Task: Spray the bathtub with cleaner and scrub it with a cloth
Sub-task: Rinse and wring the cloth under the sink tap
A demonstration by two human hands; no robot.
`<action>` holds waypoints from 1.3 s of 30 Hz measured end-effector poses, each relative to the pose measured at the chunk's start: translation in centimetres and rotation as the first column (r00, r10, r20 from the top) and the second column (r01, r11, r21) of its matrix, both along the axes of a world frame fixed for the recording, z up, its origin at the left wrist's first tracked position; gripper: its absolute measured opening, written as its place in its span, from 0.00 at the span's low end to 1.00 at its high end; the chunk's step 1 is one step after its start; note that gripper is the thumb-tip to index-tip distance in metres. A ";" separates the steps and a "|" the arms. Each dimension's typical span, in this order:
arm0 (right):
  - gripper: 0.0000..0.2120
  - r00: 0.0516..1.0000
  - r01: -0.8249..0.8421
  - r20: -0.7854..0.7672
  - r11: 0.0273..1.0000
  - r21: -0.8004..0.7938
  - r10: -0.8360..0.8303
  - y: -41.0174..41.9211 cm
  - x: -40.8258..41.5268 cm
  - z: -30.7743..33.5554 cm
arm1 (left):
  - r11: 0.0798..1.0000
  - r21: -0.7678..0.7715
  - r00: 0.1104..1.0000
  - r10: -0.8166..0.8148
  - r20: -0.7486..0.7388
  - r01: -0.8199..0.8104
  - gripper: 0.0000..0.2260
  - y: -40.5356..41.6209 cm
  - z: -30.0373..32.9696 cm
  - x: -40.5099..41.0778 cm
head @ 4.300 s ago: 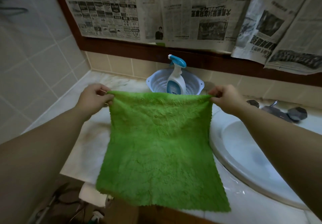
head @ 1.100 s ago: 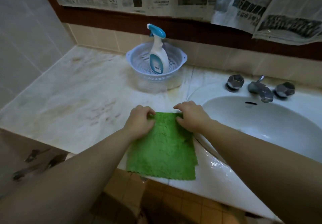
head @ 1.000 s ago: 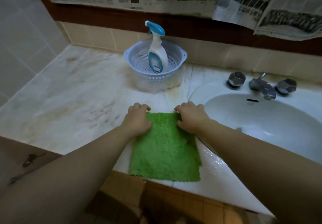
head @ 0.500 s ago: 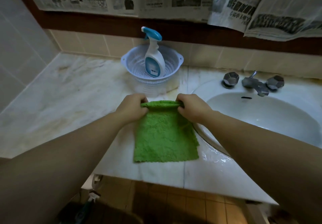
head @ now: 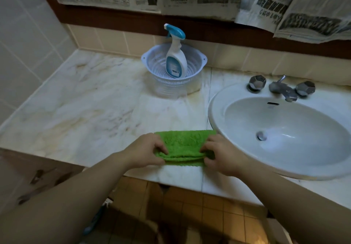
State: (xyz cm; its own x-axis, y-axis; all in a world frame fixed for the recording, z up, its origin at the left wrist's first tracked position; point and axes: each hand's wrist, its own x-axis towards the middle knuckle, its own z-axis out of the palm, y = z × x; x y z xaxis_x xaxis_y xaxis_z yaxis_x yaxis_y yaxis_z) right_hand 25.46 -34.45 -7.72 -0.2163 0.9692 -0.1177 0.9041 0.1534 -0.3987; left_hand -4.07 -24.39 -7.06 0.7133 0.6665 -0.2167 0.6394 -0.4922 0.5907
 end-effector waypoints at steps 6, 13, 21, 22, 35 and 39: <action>0.19 0.989 0.140 0.019 0.970 0.201 -0.146 1.5 -2.0 0.1 | 0.958 0.005 0.956 0.284 0.074 -0.285 0.14 0.6 0.4 1.3; 0.35 0.959 0.105 0.269 0.994 -0.043 -0.090 2.1 -6.2 -2.6 | 0.943 0.040 0.910 0.329 -0.251 -0.329 0.33 1.8 -0.8 2.1; 0.37 0.941 0.140 0.315 0.990 -0.022 -0.126 2.2 -6.7 -3.1 | 0.805 -0.323 0.862 0.500 -0.078 -0.497 0.20 1.8 0.5 2.8; 0.37 0.943 0.136 0.309 0.990 -0.026 -0.122 2.2 -6.7 -3.1 | 0.754 -0.407 0.837 0.545 -0.050 -0.515 0.20 1.7 1.0 3.1; 0.31 0.956 0.259 -0.154 0.965 0.030 -0.251 0.3 1.2 0.0 | 0.752 -0.375 0.796 0.603 0.059 -0.542 0.27 -1.0 5.2 12.0; 0.29 0.927 0.322 -0.214 0.946 0.039 -0.307 -1.4 3.5 0.3 | 0.787 -0.324 0.831 0.557 0.006 -0.525 0.28 -2.3 4.9 15.4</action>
